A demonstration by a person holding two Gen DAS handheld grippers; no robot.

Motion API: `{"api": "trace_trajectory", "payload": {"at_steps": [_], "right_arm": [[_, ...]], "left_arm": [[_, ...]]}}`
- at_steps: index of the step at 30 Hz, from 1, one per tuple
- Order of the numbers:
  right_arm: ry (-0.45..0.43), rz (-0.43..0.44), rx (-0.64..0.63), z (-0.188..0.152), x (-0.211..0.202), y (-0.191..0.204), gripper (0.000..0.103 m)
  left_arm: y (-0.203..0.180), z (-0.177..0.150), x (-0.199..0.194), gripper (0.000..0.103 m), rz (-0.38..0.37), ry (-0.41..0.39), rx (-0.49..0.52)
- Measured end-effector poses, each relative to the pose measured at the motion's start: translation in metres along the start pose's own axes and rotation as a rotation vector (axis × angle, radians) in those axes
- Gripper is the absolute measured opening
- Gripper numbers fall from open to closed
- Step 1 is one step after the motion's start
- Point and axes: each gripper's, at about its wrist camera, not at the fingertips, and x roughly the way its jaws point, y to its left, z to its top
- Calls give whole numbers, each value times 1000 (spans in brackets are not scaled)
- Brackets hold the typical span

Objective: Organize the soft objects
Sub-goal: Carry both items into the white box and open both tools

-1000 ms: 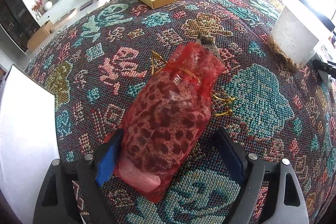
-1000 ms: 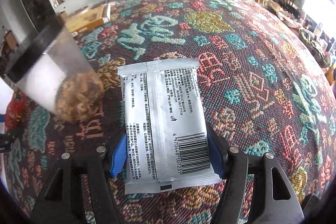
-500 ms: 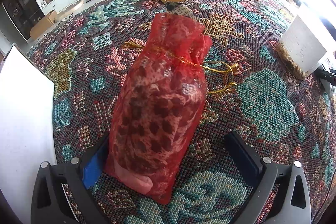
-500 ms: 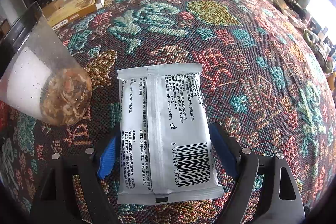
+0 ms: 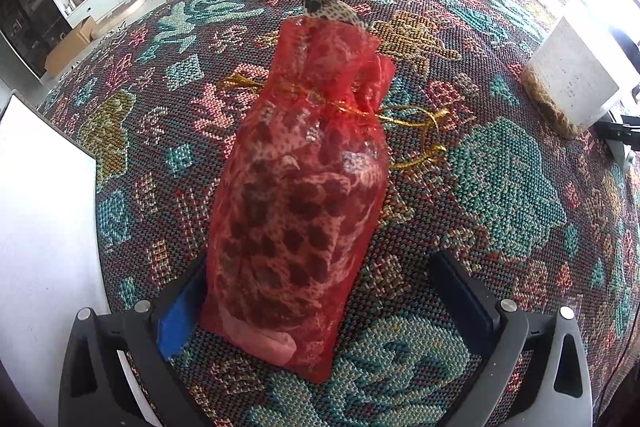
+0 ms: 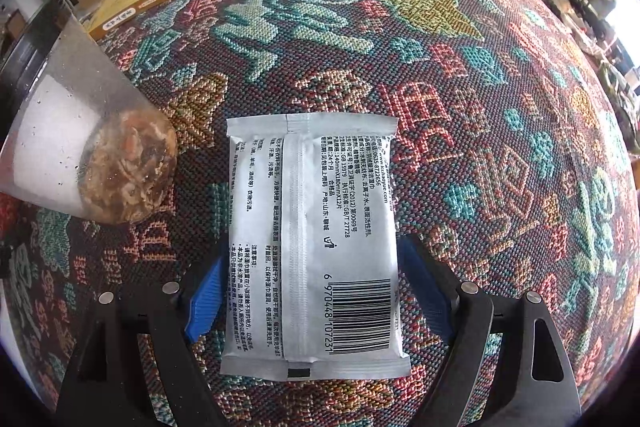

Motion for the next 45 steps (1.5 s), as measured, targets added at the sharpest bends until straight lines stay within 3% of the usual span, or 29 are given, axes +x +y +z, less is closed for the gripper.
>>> {"api": "trace_trajectory", "payload": {"at_steps": [4, 5, 7, 8, 12, 19, 24, 29, 35, 40, 42, 43, 44, 45], "right_arm": [[-7, -15, 14, -2, -1, -2, 85], [-21, -19, 57, -3, -2, -6, 80], [-50, -30, 113, -1, -7, -16, 65], [-42, -7, 133, 1, -6, -20, 63], [-90, 28, 172, 12, -22, -27, 59], [-319, -4, 114, 34, -110, -1, 59], [-356, 53, -27, 33, -157, 70, 59], [-370, 259, -147, 7, -191, 181, 60], [-316, 556, -269, -38, -214, 330, 60], [-260, 667, -334, -76, -207, 426, 60], [-222, 714, -353, -91, -195, 454, 64], [-190, 734, -365, -98, -186, 465, 69], [-150, 747, -380, -104, -177, 475, 80], [-121, 751, -389, -110, -170, 482, 83]], "left_arm": [[1, -2, -1, 103, -5, -10, 16], [1, -3, -3, 95, -8, -25, 16], [2, -4, -12, 60, -1, -74, 11], [4, -2, -15, 31, -11, -79, 3], [13, 9, -22, 21, -98, -98, -98], [11, 19, -71, 21, -236, -216, -187], [32, 8, -130, 21, -289, -293, -217], [89, -41, -189, 21, -244, -354, -270], [168, -131, -240, 23, -54, -368, -356], [210, -202, -242, 43, 65, -325, -447], [220, -223, -235, 69, 98, -300, -477], [222, -233, -232, 75, 118, -298, -489], [223, -242, -230, 83, 139, -300, -497], [224, -250, -229, 84, 166, -301, -502]]}}
